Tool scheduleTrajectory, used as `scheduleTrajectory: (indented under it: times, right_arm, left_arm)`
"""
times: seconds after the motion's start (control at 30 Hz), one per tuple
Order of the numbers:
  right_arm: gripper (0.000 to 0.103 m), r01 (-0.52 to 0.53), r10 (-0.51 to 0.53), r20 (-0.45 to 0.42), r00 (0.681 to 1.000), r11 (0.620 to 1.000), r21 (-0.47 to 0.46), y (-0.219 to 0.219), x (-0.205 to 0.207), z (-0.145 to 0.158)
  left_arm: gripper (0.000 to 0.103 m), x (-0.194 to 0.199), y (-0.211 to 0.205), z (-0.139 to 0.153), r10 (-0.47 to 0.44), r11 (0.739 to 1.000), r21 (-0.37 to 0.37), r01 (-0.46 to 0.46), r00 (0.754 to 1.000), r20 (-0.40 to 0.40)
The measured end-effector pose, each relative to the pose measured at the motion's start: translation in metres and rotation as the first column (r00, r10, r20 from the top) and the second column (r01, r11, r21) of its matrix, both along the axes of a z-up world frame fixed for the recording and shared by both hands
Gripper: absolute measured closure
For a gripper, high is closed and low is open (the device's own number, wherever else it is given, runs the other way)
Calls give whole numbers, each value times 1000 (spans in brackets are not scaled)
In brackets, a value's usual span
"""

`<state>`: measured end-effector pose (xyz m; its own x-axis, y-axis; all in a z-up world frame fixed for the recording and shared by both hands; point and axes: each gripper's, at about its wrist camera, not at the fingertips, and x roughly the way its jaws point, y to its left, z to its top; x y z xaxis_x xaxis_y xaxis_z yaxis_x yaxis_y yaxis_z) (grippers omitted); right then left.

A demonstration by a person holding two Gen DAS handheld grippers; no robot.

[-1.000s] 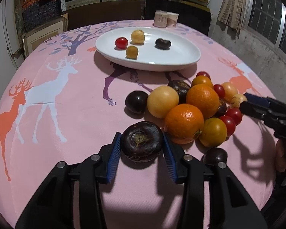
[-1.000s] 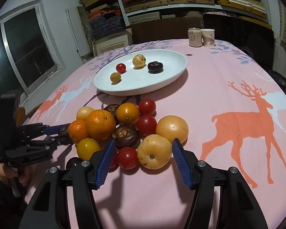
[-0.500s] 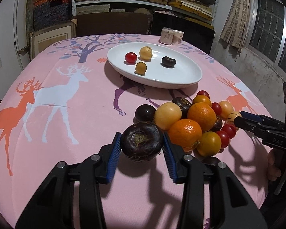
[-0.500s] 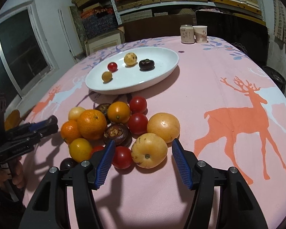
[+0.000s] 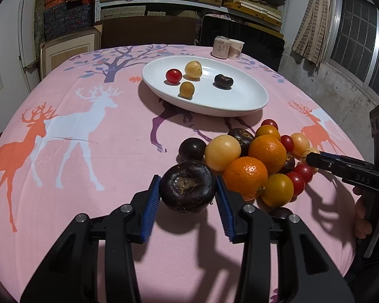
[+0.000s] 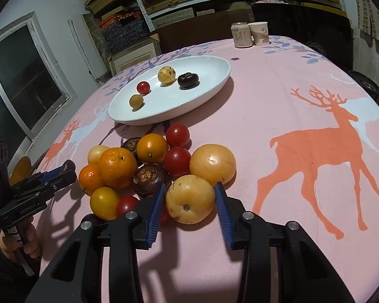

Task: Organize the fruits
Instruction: 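Grasp a mangosteen with the left tool while the right tool grasps a pear, then carry the mangosteen and pear onto the white plate and release them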

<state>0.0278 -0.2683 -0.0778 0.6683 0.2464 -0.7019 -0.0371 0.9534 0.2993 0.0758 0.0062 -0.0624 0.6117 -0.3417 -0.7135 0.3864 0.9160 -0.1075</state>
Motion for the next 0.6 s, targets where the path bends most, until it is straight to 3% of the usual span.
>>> scheduleTrajectory:
  times: [0.6]
  right_arm:
    - [63, -3, 2, 53, 999, 1000, 12, -2, -9, 6]
  left_arm:
    - [61, 0, 0, -1, 10, 1000, -1, -10, 1000, 3]
